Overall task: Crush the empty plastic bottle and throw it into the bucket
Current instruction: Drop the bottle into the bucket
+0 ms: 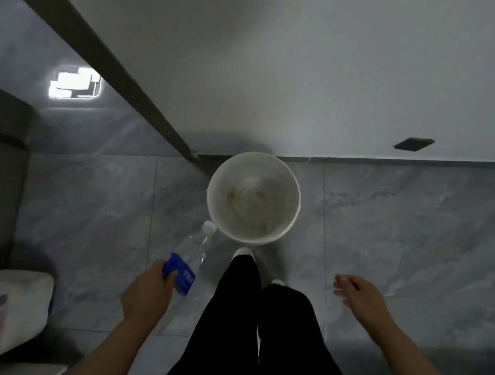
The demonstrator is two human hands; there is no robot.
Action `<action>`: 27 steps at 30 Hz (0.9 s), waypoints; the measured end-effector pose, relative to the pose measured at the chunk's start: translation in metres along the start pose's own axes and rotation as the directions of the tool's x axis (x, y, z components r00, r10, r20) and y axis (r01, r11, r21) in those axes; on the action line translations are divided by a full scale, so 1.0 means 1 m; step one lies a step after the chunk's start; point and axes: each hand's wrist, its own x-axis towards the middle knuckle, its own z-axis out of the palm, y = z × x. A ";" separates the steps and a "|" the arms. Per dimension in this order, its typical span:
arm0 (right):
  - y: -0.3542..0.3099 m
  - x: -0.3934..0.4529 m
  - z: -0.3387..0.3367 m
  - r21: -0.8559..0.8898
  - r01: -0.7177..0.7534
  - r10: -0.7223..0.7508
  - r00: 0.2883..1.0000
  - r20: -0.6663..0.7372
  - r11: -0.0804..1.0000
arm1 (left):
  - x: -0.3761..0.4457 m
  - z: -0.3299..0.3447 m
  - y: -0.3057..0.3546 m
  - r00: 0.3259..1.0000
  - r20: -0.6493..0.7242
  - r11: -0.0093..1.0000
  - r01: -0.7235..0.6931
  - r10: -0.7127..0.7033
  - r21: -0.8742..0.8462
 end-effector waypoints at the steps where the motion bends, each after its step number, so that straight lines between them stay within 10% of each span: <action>1: -0.009 0.016 0.004 -0.011 0.018 -0.018 1.000 0.000 1.000 | 0.016 0.003 0.011 1.000 -0.017 1.000 -0.001 0.000 -0.024; 16: -0.042 0.290 0.104 -0.272 0.257 -0.281 0.958 -0.051 0.927 | 0.241 0.158 0.083 0.995 0.061 0.994 -0.075 0.080 -0.084; 27: -0.017 0.367 0.143 -0.110 0.448 -0.460 0.879 -0.125 0.887 | 0.352 0.249 0.099 0.953 0.249 0.984 -0.159 0.174 -0.082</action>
